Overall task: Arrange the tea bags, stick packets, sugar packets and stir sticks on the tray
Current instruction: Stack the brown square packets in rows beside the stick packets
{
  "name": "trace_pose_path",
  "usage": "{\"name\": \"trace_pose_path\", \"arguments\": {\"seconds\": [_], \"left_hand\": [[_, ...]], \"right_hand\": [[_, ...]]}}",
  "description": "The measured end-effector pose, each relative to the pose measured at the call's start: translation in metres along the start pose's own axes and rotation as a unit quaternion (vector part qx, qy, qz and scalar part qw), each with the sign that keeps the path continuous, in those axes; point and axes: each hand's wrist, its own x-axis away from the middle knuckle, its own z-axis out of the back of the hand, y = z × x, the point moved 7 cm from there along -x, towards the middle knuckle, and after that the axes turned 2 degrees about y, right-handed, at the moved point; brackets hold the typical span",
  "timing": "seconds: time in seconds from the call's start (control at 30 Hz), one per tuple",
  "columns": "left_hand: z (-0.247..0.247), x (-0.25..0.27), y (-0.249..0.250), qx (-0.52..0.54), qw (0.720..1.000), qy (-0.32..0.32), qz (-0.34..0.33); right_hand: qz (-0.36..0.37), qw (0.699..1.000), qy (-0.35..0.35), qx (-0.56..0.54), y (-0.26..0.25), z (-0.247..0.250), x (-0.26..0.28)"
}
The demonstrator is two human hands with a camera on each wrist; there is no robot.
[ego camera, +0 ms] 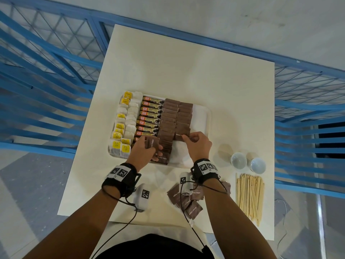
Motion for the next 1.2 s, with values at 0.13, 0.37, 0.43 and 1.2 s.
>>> {"name": "trace_pose_path", "arguments": {"seconds": [0.13, 0.37, 0.43, 1.2], "left_hand": [[-0.002, 0.000, -0.001, 0.012, 1.000, -0.014, -0.010], [-0.008, 0.000, -0.001, 0.005, 0.999, -0.037, -0.002], [-0.010, 0.000, 0.001, -0.015, 0.999, -0.041, -0.008], [0.000, 0.000, 0.001, 0.008, 0.999, 0.039, -0.033]], "right_hand": [[-0.007, 1.000, 0.017, -0.012, 0.002, 0.006, 0.003], [0.106, 0.992, -0.047, -0.053, -0.028, 0.000, 0.020], [0.145, 0.979, -0.133, -0.048, -0.041, -0.013, 0.026], [0.066, 0.969, -0.189, -0.142, -0.034, -0.026, 0.035]]}}
